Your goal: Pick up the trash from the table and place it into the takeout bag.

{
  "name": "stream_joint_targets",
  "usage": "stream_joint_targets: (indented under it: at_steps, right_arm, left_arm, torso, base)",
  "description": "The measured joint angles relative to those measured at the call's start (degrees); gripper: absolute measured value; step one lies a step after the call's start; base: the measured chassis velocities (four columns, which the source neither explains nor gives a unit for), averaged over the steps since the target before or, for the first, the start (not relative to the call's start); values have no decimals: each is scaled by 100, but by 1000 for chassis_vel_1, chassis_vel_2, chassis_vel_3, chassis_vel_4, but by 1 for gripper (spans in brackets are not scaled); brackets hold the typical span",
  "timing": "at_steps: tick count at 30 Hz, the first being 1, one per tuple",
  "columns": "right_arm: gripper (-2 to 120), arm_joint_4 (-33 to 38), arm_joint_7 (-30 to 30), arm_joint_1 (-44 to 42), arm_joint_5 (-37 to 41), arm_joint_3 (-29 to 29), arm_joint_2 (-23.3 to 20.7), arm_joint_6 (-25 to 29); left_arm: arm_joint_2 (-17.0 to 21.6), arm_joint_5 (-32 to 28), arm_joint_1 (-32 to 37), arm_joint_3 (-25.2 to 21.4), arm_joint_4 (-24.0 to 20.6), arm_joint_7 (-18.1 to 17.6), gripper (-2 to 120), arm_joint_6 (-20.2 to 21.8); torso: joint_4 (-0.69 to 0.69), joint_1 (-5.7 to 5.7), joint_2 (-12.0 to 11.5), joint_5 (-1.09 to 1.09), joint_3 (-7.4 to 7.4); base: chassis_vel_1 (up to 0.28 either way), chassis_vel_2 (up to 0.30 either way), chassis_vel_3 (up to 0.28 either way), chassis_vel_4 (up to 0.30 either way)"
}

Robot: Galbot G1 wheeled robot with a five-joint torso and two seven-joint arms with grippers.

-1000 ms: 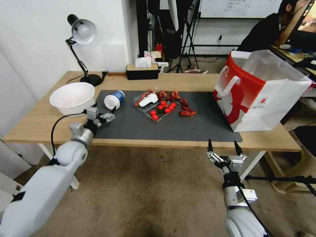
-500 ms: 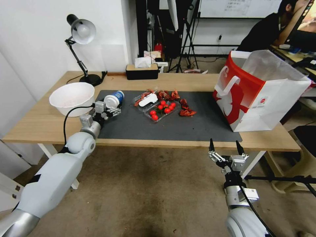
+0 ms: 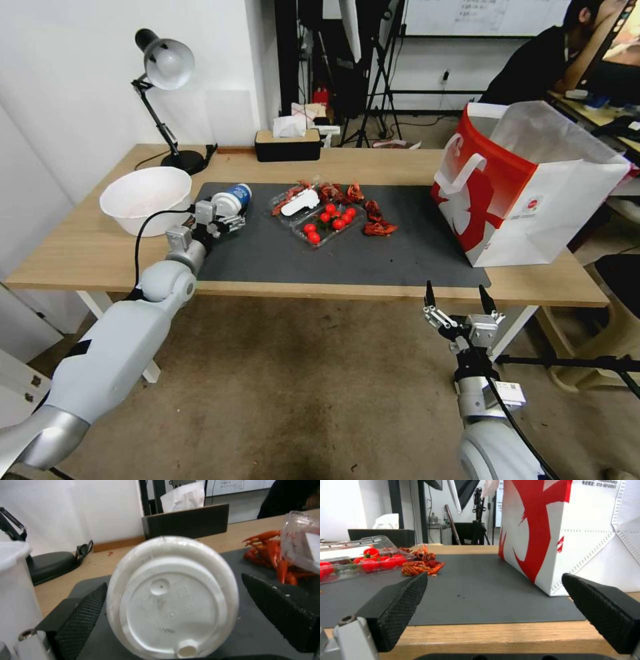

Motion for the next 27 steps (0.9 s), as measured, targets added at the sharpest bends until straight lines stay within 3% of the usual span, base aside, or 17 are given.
stream_joint_targets:
  at_steps: [6, 8, 17, 27]
  right_arm:
    - [100, 5, -1, -14, 0, 4, 2, 8]
    - [100, -5, 0, -18, 2, 9, 12, 17]
    - [100, -29, 1, -7, 2, 10, 17, 25]
    - [100, -37, 1, -6, 2, 10, 18, 28]
  left_arm:
    - [-54, 27, -184, 130, 374, 105, 98, -9]
    - [-59, 38, -199, 134, 394, 118, 85, -11]
    - [0, 48, -128, 121, 322, 199, 64, -44]
    - [84, 7, -185, 193, -15, 311, 63, -112]
  torso:
    - [1, 0, 0, -1, 0]
    - [0, 0, 0, 0, 0]
    - [0, -1, 0, -1, 0]
    - [1, -1, 0, -1, 0]
  base:
    - [0, 0, 0, 0]
    - [0, 0, 0, 0]
    - [0, 0, 0, 0]
    - [0, 0, 0, 0]
